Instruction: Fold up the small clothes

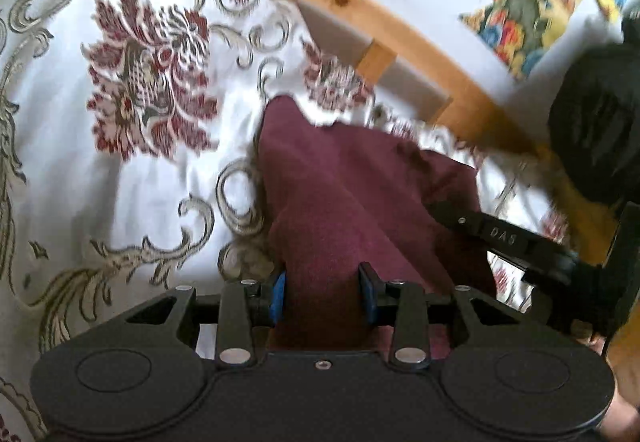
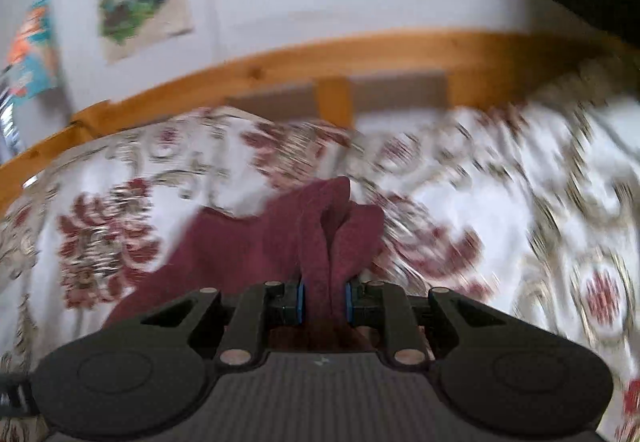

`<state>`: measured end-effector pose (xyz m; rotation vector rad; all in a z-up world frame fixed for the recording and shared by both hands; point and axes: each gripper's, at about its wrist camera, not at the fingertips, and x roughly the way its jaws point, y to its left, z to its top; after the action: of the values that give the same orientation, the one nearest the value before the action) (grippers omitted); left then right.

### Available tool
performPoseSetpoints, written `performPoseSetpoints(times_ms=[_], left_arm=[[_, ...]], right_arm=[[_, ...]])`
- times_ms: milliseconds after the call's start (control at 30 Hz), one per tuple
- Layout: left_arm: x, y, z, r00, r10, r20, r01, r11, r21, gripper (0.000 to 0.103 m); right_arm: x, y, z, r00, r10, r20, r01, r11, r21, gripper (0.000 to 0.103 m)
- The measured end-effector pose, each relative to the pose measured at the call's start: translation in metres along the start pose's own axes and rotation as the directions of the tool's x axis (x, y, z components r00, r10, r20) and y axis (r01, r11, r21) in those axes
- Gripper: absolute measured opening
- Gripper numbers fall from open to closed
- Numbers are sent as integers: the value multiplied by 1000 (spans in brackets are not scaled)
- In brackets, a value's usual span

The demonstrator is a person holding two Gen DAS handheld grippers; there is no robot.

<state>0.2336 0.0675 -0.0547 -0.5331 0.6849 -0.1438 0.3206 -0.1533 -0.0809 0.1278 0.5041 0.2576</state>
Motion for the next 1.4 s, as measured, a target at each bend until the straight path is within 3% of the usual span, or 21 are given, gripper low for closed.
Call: performPoseSetpoints(times_ms=[167, 333, 433, 600, 667, 700, 967, 1200, 1400], left_arm=[[6, 4, -8, 999, 20, -37, -20, 1000, -9, 42], [10, 5, -8, 998, 28, -50, -29, 999, -24, 45], [9, 5, -8, 998, 25, -51, -26, 999, -30, 47], [7, 5, -5, 998, 19, -64, -23, 998, -65, 63], [3, 3, -3, 998, 20, -62, -25, 997, -70, 70], [0, 1, -3, 998, 23, -55, -26, 998, -65, 76], [-45, -27, -3, 999, 29, 46, -32, 997, 67, 98], [-95, -49, -5, 993, 54, 103, -70, 985, 159, 102], [-143, -52, -14, 983, 85, 162, -117, 972, 203, 102]], right_arm=[[9, -26, -14, 999, -23, -35, 26, 993, 112, 26], [3, -18, -17, 995, -96, -22, 96, 995, 7, 39], [-8, -19, -16, 993, -121, -19, 121, 993, 9, 51], [-32, -21, -13, 990, -138, -3, 138, 990, 20, 64], [-48, -23, -14, 989, -146, 10, 146, 989, 24, 79], [-56, -24, -14, 989, -145, 19, 144, 989, 28, 81], [-128, -21, -15, 984, -108, 142, 101, 993, 55, 102], [-184, -10, -26, 966, -69, 248, 63, 997, 35, 103], [-226, 1, -42, 956, -61, 289, 63, 998, 2, 103]])
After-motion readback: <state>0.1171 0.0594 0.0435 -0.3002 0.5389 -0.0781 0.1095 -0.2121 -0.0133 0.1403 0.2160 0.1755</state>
